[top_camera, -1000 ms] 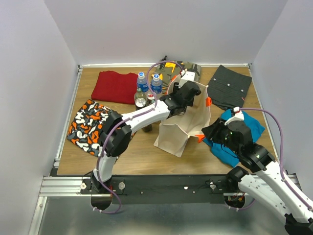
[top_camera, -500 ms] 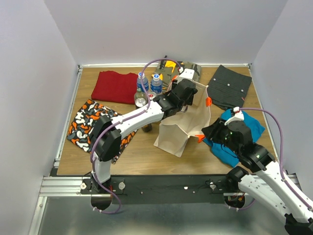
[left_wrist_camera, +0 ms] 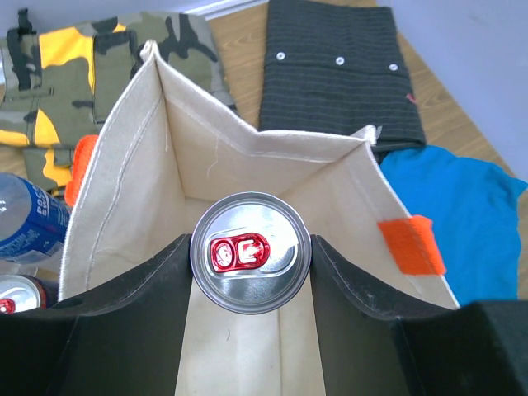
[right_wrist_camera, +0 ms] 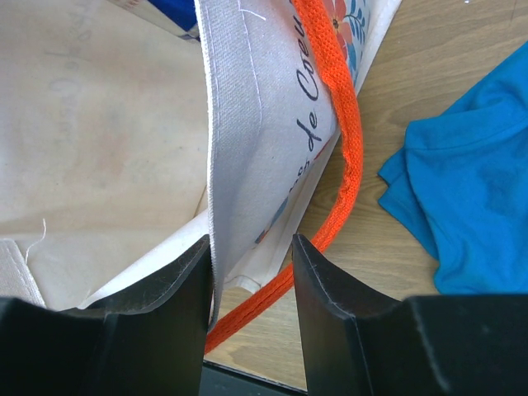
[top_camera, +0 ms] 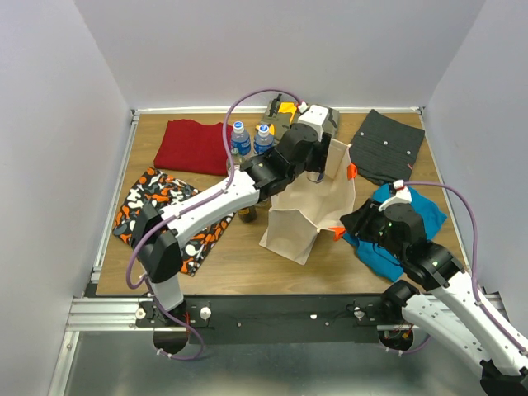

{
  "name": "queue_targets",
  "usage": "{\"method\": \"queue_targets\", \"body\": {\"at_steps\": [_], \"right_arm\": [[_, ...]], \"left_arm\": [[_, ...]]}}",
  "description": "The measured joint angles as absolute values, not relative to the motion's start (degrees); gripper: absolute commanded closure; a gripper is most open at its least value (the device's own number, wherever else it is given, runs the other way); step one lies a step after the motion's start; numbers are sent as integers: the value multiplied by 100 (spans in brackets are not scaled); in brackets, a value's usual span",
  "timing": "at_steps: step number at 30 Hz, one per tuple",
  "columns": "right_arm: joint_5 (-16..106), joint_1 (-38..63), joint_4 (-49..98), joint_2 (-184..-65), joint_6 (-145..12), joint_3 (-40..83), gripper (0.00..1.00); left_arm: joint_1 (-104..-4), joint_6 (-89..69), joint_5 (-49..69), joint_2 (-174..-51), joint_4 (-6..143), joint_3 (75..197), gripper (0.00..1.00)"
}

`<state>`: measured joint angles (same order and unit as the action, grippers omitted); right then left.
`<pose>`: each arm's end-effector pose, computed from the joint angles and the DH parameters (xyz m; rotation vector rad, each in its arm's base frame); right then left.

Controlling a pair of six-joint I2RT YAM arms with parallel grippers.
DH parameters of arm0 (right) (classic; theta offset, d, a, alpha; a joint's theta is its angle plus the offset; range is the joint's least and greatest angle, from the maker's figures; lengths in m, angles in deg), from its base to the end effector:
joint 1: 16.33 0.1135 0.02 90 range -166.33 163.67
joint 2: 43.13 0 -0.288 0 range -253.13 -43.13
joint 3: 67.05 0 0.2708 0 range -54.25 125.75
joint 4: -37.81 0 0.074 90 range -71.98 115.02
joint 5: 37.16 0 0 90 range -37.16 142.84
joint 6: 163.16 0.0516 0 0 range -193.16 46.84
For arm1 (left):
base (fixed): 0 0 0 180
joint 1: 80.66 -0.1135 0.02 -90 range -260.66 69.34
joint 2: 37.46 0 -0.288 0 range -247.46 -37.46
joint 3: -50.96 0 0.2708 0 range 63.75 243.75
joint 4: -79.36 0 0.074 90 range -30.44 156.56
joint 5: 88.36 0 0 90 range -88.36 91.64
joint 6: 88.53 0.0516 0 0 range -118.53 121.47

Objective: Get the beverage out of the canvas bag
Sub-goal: Take out the drink from the canvas bag.

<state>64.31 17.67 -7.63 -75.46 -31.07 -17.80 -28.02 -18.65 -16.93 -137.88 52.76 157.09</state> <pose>0.1261 0.0727 0.2869 0.2747 2.0971 0.6068 0.2900 -0.3528 0.3799 0.3336 1.9243 -0.5373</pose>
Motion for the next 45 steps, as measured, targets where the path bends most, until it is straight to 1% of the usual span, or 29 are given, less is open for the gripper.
{"method": "queue_targets", "body": {"at_steps": [6,12,21,45], "right_arm": [[6431,1767,-763,-7542,-3110,-1780,50],[6431,1767,-763,-7535,-3110,-1780,50],[6431,1767,-763,-7535,-3110,-1780,50],[6394,1767,-763,-7640,-3114,-1780,50]], "left_arm": [[-2802,-1644,-1339,-13487,5267,15709,100],[-2802,-1465,-950,-13377,4894,15869,100],[-2802,-1417,-784,-12949,4365,15884,100],[-2802,-1443,-644,-11710,3659,16142,100]]}}
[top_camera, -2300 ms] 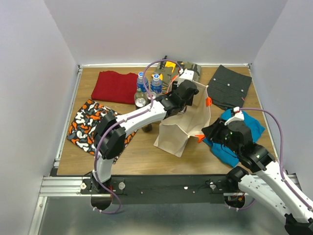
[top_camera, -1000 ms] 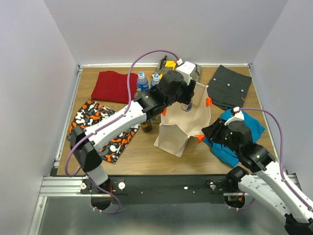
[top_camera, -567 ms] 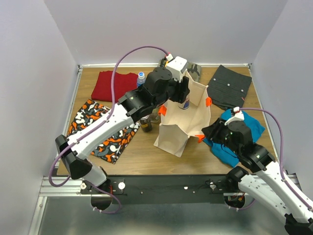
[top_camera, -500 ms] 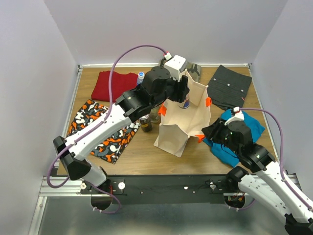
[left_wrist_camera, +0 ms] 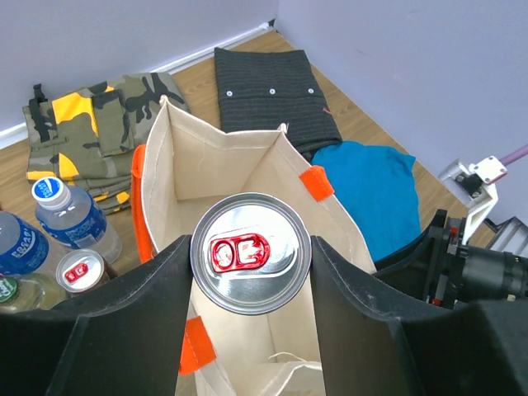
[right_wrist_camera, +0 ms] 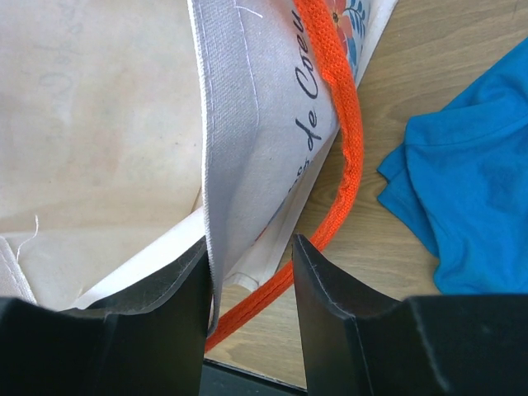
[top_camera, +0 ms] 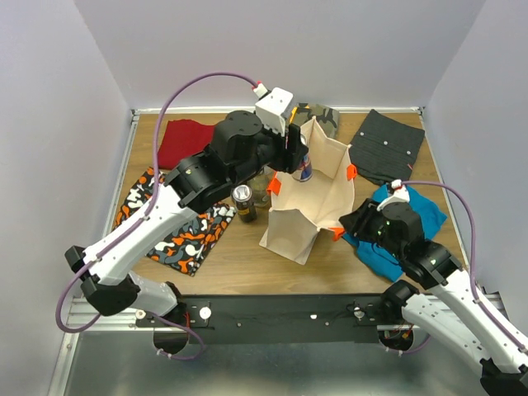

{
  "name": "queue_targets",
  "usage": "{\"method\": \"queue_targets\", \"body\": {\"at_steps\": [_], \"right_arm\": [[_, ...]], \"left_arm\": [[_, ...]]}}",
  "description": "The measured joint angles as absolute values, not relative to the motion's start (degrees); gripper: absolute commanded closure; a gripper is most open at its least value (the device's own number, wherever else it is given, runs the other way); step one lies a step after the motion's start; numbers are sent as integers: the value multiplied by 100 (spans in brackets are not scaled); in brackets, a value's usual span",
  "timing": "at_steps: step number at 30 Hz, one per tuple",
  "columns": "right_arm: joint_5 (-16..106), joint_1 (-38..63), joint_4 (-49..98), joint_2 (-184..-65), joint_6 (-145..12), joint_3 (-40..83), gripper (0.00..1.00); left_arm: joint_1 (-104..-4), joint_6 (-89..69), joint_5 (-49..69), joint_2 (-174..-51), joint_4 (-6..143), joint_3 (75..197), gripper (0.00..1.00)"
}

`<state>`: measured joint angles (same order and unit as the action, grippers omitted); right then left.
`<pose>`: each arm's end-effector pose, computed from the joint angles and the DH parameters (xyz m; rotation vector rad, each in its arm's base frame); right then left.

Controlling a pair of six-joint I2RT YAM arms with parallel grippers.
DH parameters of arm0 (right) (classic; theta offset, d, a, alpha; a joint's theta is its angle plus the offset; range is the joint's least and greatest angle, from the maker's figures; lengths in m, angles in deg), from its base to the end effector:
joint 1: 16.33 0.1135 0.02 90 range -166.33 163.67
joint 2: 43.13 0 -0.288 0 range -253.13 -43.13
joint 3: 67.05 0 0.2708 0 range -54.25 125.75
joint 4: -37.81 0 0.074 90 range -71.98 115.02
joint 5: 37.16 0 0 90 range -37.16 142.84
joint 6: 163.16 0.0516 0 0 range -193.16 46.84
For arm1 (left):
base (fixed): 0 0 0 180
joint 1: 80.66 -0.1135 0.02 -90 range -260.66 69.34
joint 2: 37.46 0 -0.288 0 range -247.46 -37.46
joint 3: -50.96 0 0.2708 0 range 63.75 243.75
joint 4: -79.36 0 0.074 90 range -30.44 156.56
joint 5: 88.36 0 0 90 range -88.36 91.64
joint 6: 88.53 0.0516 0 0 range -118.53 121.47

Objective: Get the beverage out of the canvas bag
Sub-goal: Take out the drink from the canvas bag.

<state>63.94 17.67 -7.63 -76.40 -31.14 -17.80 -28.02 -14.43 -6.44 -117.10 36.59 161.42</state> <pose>0.1283 0.0746 0.2847 0.2693 2.1149 0.6021 0.2019 -0.2524 0.5096 0.4785 1.7740 -0.7301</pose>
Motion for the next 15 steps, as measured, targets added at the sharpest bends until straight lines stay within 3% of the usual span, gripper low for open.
{"method": "queue_targets", "body": {"at_steps": [15], "right_arm": [[6394,1767,-763,-7726,-3114,-1780,50]], "left_arm": [[-2802,-1371,-865,-11074,3101,16142,100]]}}
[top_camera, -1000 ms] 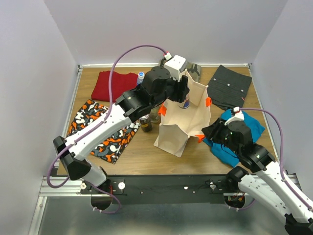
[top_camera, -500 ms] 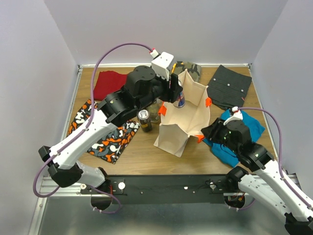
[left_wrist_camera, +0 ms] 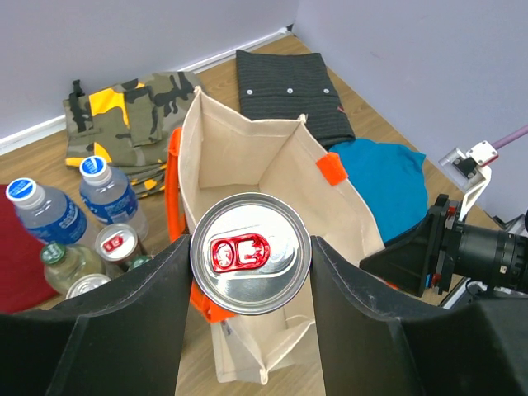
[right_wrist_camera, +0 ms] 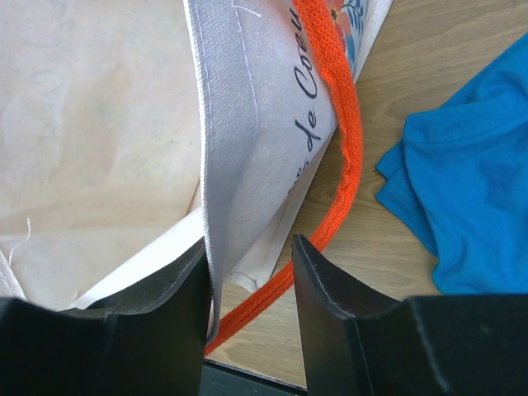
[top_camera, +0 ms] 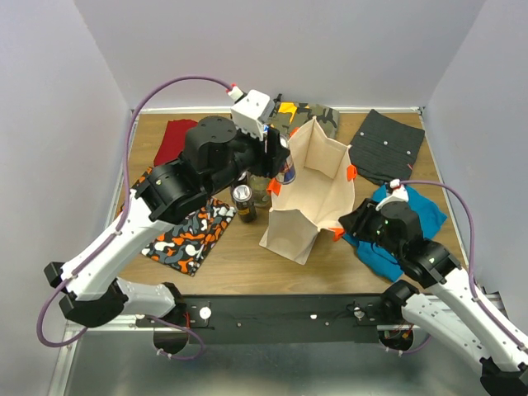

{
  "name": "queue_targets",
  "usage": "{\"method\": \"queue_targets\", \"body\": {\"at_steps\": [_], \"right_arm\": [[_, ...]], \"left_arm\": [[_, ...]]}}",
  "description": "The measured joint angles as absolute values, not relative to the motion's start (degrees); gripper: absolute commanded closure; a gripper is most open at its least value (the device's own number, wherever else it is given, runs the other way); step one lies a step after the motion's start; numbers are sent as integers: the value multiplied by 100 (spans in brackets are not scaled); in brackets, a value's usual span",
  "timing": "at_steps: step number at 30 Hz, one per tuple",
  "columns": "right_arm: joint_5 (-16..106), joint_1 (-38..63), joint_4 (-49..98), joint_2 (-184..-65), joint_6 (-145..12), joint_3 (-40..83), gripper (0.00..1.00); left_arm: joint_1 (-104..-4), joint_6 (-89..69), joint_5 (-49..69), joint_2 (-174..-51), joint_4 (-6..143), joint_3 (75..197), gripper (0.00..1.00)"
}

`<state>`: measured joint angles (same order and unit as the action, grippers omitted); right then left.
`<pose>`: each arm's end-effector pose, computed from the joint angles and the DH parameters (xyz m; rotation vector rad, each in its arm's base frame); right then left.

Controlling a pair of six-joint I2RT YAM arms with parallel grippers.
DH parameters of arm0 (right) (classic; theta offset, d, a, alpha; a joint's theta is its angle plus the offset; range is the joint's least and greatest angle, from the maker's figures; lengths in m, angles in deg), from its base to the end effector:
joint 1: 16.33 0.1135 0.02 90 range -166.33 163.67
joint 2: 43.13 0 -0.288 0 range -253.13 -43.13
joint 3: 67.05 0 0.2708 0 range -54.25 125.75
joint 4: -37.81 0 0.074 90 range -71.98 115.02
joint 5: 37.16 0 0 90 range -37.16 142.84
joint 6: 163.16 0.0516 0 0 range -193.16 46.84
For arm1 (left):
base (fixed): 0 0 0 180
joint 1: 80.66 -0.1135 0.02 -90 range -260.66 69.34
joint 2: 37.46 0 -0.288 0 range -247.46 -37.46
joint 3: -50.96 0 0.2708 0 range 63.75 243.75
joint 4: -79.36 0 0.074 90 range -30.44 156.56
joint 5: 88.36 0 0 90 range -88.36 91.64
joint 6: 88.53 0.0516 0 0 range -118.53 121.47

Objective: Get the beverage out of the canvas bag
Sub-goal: Take out the drink from the canvas bag.

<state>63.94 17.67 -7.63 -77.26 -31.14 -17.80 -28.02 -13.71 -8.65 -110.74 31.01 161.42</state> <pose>0.1304 0.0760 0.2828 0.2690 2.1289 0.5928 0.1744 -0.2132 0.5288 0.4546 1.7581 -0.6950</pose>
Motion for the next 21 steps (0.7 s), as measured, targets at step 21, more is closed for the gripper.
{"method": "queue_targets", "body": {"at_steps": [21], "right_arm": [[6394,1767,-761,-7811,-3112,-1780,50]], "left_arm": [[-2802,-1395,-1374,-9559,2561,14846,100]]}}
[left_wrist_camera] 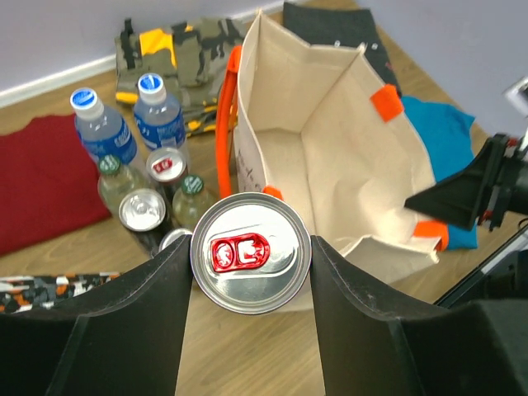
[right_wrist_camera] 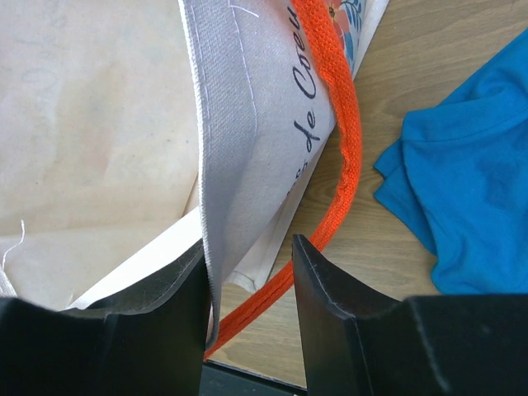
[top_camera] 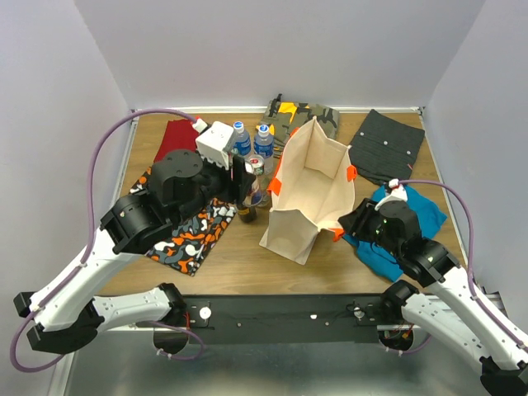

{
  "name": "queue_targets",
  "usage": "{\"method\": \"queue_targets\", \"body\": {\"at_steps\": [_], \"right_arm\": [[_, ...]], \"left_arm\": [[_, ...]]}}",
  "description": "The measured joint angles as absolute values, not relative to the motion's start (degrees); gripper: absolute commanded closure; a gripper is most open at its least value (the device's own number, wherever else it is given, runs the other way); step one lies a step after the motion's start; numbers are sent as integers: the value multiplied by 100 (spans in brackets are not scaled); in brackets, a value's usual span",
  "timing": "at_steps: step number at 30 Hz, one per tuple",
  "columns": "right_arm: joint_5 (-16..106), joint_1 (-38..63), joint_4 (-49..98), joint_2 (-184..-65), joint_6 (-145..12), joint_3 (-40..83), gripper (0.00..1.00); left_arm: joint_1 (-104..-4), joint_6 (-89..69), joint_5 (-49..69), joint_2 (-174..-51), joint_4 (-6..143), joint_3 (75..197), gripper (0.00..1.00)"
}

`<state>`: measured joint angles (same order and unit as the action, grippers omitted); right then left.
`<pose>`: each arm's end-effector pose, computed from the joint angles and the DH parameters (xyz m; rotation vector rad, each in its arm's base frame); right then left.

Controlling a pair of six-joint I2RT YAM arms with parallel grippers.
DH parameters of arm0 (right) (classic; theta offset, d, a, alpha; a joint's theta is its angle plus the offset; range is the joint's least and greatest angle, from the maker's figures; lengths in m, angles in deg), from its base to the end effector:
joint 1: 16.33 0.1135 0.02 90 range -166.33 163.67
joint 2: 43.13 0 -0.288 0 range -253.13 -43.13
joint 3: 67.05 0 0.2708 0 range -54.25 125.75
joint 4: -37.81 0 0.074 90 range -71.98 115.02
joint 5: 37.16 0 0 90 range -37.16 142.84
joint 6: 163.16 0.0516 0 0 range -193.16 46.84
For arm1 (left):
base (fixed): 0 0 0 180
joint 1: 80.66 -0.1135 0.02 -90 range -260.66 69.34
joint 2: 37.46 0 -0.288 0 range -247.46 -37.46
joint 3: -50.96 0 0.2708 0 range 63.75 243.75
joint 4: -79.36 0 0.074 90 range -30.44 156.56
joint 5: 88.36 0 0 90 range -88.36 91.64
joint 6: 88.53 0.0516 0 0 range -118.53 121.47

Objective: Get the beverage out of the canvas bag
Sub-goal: Take out the drink from the canvas bag, then place the drink at the center of the board.

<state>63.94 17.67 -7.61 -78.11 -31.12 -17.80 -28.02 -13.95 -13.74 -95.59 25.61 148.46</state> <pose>0.1325 0.0774 0.2809 0.2690 2.1424 0.5840 0.1305 -0.1484 0.4991 0.4052 1.8087 -0.5942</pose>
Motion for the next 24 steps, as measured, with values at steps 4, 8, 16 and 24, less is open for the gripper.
{"method": "queue_targets", "body": {"at_steps": [4,8,16,24], "right_arm": [[6394,1767,-763,-7811,-3112,-1780,50],[6394,1767,-763,-7811,-3112,-1780,50],[6394,1767,-763,-7811,-3112,-1780,50],[6394,1767,-763,-7874,-3112,-1780,50]], "left_arm": [[-2802,-1463,-1404,-9399,2441,14499,100],[-2802,-1542,-1435,-9353,2391,14247,100],[-2802,-1795,-1448,-9323,2470,13533,100],[-2802,-2051,-1446,-9351,2784,12776,100]]}}
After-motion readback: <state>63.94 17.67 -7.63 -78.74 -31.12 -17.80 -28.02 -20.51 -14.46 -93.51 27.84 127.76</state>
